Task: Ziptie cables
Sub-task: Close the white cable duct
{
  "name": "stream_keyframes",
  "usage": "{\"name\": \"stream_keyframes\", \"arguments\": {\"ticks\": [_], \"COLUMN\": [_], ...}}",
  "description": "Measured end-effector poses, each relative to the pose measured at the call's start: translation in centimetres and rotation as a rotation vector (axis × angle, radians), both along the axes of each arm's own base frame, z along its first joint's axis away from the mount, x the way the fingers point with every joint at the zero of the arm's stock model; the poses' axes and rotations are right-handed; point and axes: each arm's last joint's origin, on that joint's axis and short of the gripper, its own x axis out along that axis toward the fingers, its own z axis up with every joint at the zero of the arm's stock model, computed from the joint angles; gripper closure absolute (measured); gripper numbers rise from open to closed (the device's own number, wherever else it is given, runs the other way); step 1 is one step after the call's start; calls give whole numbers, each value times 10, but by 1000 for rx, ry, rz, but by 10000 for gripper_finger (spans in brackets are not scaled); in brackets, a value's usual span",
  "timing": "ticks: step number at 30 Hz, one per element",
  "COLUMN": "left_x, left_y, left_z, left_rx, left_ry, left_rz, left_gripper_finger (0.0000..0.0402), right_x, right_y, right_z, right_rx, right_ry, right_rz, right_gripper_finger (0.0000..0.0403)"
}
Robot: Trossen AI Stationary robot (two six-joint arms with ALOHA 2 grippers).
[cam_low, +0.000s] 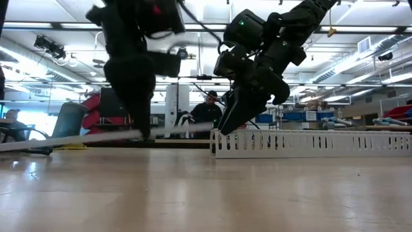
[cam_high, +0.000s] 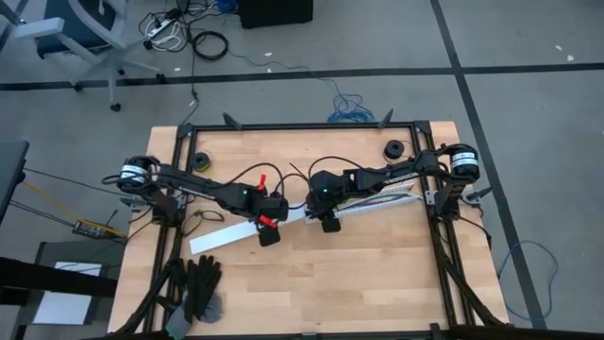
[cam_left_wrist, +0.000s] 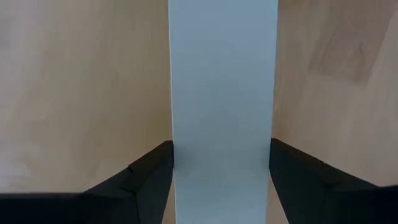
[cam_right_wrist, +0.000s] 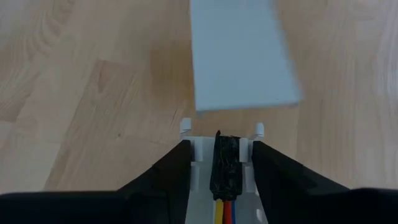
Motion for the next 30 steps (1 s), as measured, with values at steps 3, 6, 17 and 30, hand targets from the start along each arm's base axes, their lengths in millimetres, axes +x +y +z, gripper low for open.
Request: {"name": "stream_keyframes", "arguments": {"ticks": [3,6,17,30], "left_x": [2,3,6,9], "left_y": [1,0,0,-1], "left_z": [-13,-17,-5,-1], "left_rx": [-21,-24,-27,-31], "left_ry": [64,77,22,-11], "left_rz": [-8,-36,-71,-65], "left_gripper_finger": [171,171,174,171], "right_x": [0,0,0,0], "right_y": [0,0,0,0], "right_z": [0,0,0,0], "right_rx": [0,0,-1,-2], "right_ry": [0,0,-2,-6], "right_rz": [0,0,0,0], "right_gripper_finger": [253,251,250,245]}}
